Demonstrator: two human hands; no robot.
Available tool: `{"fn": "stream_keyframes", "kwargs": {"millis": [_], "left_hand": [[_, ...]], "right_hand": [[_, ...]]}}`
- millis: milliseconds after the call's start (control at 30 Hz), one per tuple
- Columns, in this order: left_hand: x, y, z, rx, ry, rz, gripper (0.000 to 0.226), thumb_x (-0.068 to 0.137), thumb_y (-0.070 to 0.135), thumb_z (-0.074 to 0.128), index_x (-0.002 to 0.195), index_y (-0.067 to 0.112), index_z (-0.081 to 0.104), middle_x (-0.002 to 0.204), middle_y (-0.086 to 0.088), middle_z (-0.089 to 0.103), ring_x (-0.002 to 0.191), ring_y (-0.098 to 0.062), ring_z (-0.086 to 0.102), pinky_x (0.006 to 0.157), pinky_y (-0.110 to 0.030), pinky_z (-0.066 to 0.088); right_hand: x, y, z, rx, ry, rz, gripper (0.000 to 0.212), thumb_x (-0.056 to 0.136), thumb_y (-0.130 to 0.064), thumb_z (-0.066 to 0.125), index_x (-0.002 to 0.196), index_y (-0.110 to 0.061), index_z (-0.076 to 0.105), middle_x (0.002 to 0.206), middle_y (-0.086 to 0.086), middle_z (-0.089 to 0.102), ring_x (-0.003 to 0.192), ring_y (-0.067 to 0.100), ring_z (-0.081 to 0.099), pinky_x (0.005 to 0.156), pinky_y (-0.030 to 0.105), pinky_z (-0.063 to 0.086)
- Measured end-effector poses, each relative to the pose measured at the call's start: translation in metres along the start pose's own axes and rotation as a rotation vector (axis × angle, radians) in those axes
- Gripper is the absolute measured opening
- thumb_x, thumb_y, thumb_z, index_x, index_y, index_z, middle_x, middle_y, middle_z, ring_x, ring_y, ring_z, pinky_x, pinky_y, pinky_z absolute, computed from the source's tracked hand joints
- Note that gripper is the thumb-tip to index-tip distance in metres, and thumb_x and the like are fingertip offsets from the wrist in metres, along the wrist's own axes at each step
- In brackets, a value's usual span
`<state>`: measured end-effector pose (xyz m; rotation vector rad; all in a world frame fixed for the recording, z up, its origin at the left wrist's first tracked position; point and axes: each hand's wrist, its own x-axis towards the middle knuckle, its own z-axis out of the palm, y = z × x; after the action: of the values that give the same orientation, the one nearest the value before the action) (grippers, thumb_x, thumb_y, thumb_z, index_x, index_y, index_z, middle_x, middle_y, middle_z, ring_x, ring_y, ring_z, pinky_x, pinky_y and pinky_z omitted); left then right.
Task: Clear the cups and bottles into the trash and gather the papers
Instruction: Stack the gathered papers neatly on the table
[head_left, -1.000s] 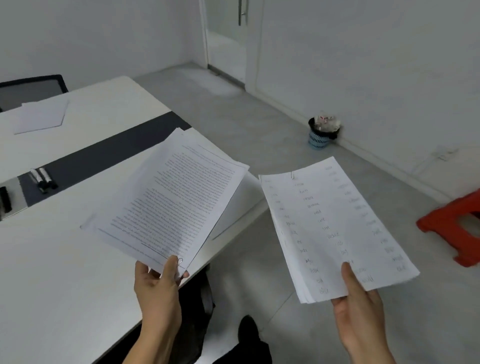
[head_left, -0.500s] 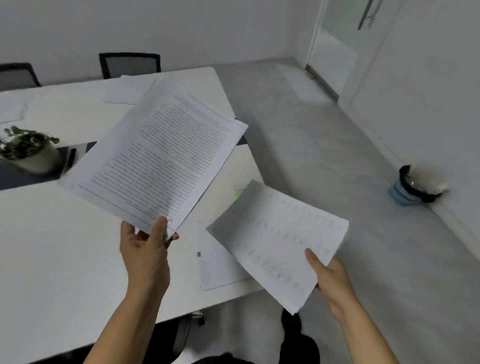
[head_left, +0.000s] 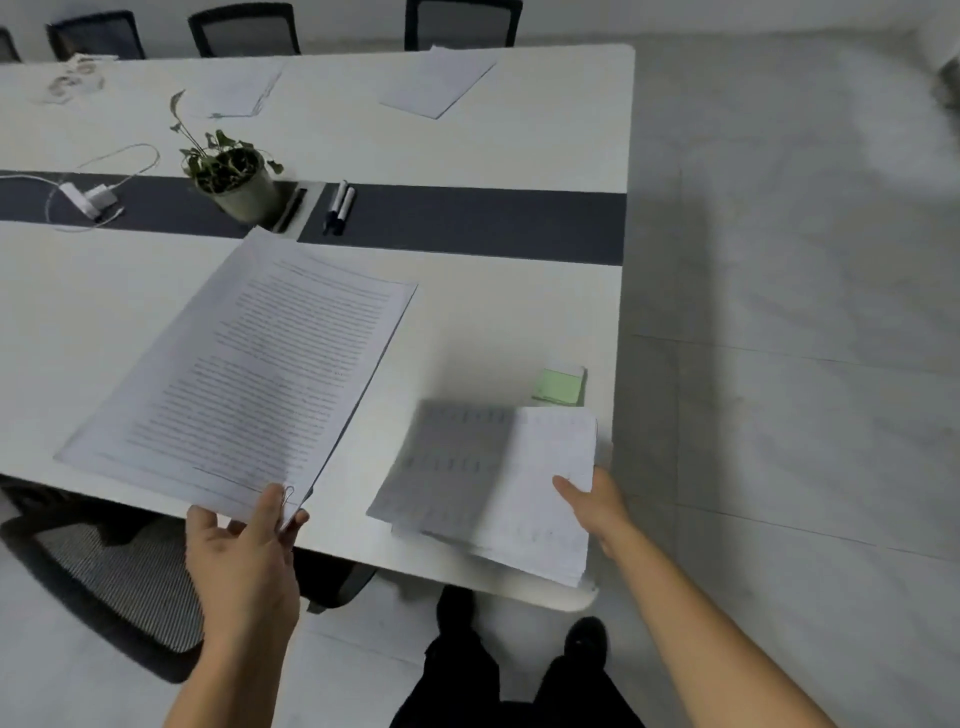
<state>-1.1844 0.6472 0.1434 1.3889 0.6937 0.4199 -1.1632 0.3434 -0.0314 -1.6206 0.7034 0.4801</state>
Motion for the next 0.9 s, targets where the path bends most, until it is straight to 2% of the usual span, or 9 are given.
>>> {"fn": "stream_keyframes", "kwargs": {"millis": [67,233,333,400,467,533,600,700,900], "left_hand": [[-0.001,-0.007,-0.002,0.007,0.014,-0.006,0.032,0.094,-0.003,0.06,0.092,0.029,0.055,0.078,0.017,0.071,0.075,-0.002,0.066,0.065,-0.016,0.056],[0.016,-0.013,0.004,0.013,-0.063,-0.052,0.031,0.094,-0.001,0.061,0.09,0.029,0.055,0.078,0.016,0.071,0.074,-0.002,0.066,0.066,-0.017,0.056],[0.024,-0.01,0.004,0.065,-0.207,-0.068,0.026,0.094,0.001,0.062,0.099,0.026,0.058,0.081,0.011,0.072,0.072,-0.005,0.066,0.065,-0.019,0.056],[0.033,-0.002,0.004,0.131,-0.382,-0.094,0.025,0.093,0.002,0.062,0.107,0.022,0.061,0.088,0.001,0.073,0.069,-0.013,0.064,0.062,-0.024,0.054],[0.043,0.002,0.004,0.224,-0.546,-0.121,0.025,0.092,0.001,0.062,0.107,0.02,0.065,0.089,-0.011,0.071,0.063,-0.022,0.055,0.059,-0.029,0.048],[0.054,0.0,0.008,0.354,-0.681,-0.113,0.024,0.091,0.0,0.064,0.107,0.018,0.067,0.087,-0.016,0.07,0.058,-0.024,0.051,0.054,-0.027,0.046],[0.063,-0.008,0.016,0.493,-0.801,-0.077,0.026,0.091,0.001,0.065,0.11,0.019,0.066,0.087,-0.013,0.072,0.057,-0.021,0.053,0.051,-0.026,0.047],[0.078,-0.034,0.029,0.674,-0.886,-0.047,0.034,0.09,0.003,0.066,0.119,0.019,0.061,0.091,-0.006,0.071,0.062,-0.019,0.058,0.05,-0.026,0.049],[0.097,-0.112,0.037,0.916,-0.837,-0.076,0.047,0.09,0.003,0.061,0.134,0.02,0.055,0.101,-0.006,0.07,0.078,-0.031,0.066,0.051,-0.032,0.053]], "right_hand": [[0.011,0.017,-0.001,-0.08,0.062,0.057,0.041,0.09,-0.029,0.07,0.125,-0.017,0.052,0.118,-0.005,0.063,0.102,0.02,0.063,0.089,0.034,0.052],[0.011,0.028,0.006,-0.187,0.162,0.096,0.05,0.097,-0.01,0.044,0.145,-0.021,0.037,0.141,0.005,0.052,0.111,0.025,0.057,0.09,0.034,0.05],[-0.004,0.009,0.013,-0.355,0.298,0.108,0.065,0.098,-0.034,0.054,0.154,-0.016,0.026,0.155,0.014,0.029,0.138,0.034,0.038,0.11,0.044,0.037],[-0.023,-0.021,0.012,-0.007,0.267,0.029,0.073,0.095,-0.052,0.056,0.154,-0.021,0.027,0.156,0.01,0.031,0.14,0.029,0.038,0.113,0.047,0.036],[-0.042,-0.053,0.0,0.53,0.139,0.005,0.066,0.093,-0.063,0.049,0.147,-0.028,0.037,0.144,0.007,0.049,0.128,0.028,0.053,0.108,0.05,0.043],[-0.059,-0.069,-0.017,0.86,0.009,-0.012,0.062,0.088,-0.069,0.045,0.137,-0.031,0.047,0.13,0.008,0.062,0.118,0.03,0.062,0.102,0.051,0.047],[-0.074,-0.066,-0.031,0.781,-0.004,-0.067,0.055,0.093,-0.061,0.046,0.135,-0.027,0.055,0.125,0.003,0.069,0.117,0.024,0.064,0.097,0.045,0.05],[-0.083,-0.038,-0.031,0.386,0.103,-0.109,0.028,0.102,-0.032,0.052,0.126,-0.028,0.065,0.113,-0.003,0.075,0.103,0.018,0.071,0.083,0.037,0.056],[-0.063,0.021,0.002,0.222,0.207,0.031,0.029,0.103,-0.008,0.046,0.128,-0.01,0.061,0.099,0.008,0.07,0.083,0.019,0.067,0.065,0.023,0.054]]}}
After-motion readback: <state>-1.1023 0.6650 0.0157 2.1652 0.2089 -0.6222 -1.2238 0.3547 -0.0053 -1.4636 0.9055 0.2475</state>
